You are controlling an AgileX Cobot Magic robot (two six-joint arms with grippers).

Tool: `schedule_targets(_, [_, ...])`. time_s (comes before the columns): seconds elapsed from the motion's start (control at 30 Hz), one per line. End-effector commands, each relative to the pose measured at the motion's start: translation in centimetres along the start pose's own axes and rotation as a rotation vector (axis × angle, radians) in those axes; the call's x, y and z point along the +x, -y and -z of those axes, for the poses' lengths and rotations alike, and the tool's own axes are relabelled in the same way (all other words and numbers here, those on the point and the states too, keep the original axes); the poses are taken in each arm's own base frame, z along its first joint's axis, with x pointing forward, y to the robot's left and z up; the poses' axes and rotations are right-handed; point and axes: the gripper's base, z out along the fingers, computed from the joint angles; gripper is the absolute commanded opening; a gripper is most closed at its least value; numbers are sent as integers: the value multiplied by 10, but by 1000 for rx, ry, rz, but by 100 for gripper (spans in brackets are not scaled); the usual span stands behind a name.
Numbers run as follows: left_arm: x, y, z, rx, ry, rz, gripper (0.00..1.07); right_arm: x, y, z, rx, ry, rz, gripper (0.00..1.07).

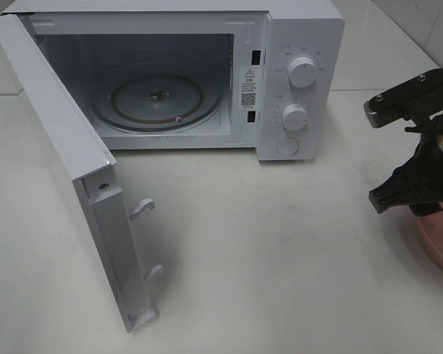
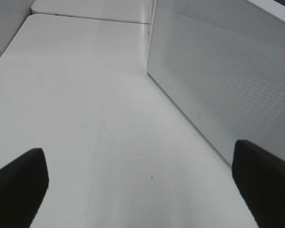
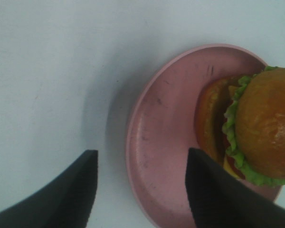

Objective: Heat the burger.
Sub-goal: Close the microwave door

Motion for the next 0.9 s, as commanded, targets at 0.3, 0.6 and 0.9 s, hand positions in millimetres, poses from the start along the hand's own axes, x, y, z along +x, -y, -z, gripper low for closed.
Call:
schedule_targets(0.3, [2, 0, 2, 0, 18, 1, 98, 9, 8, 50, -186, 118, 85, 70])
schedule_targets(0.6, [2, 0, 2, 0, 18, 1, 98, 22, 15, 79, -278, 155, 37, 83])
schedule_targets(0.9, [2, 0, 2, 0, 18, 1, 98, 40, 17, 107, -413, 184, 38, 80])
